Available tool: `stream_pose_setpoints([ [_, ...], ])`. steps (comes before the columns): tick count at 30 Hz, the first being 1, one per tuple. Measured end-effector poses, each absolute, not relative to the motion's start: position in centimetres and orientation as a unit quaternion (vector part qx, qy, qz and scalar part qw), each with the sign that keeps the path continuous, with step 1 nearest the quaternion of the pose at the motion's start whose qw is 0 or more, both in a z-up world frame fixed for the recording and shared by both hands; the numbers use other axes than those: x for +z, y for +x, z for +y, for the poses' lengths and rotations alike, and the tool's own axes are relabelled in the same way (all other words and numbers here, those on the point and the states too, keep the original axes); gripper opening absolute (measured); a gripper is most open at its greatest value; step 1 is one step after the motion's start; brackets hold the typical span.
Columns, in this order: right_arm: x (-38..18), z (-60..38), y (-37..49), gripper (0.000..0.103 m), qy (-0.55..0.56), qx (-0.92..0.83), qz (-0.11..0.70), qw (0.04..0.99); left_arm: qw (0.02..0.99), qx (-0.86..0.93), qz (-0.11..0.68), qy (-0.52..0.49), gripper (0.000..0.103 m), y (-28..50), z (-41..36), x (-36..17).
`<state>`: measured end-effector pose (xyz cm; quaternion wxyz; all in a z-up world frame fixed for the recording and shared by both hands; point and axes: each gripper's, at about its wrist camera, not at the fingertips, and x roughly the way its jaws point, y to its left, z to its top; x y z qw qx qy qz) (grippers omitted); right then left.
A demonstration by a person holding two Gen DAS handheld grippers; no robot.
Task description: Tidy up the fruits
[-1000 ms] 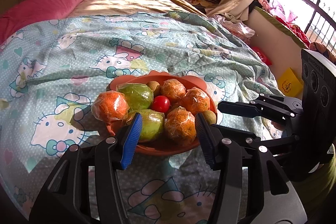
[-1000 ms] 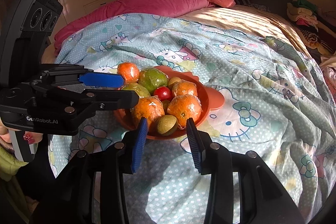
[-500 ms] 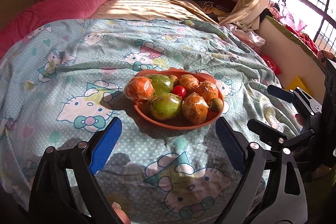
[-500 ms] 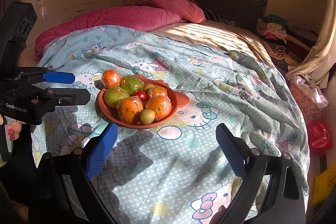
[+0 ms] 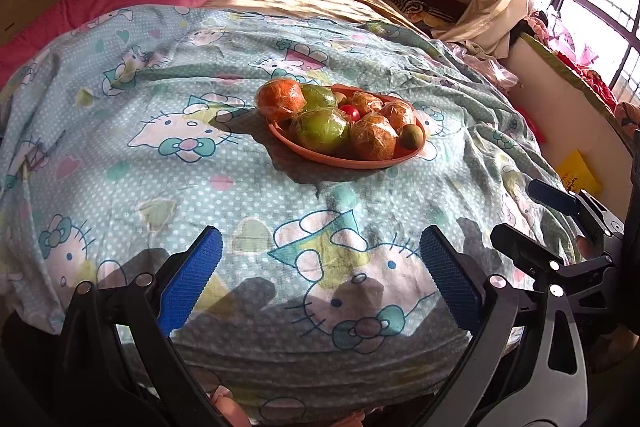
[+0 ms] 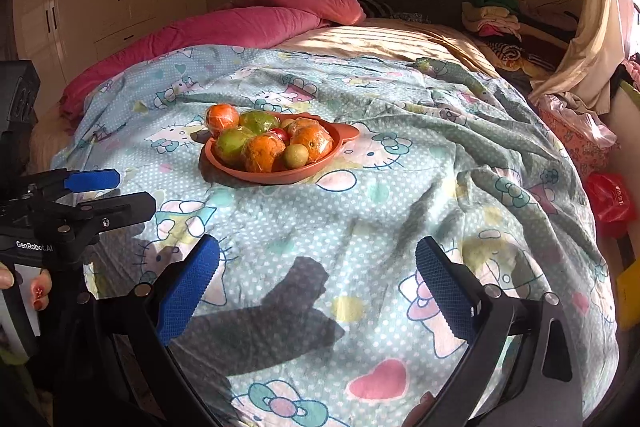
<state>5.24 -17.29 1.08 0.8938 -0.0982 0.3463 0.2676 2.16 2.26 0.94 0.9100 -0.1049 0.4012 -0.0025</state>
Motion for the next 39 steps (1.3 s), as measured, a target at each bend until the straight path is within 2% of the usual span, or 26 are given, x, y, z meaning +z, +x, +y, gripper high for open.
stream_pose_setpoints([
  [39, 1.1, -17.2, 4.1, 0.098, -0.090, 0.257, 0.355, 0.895, 0.910, 0.029, 0.404, -0.091, 0.093, 0.6, 2.0, 0.8],
])
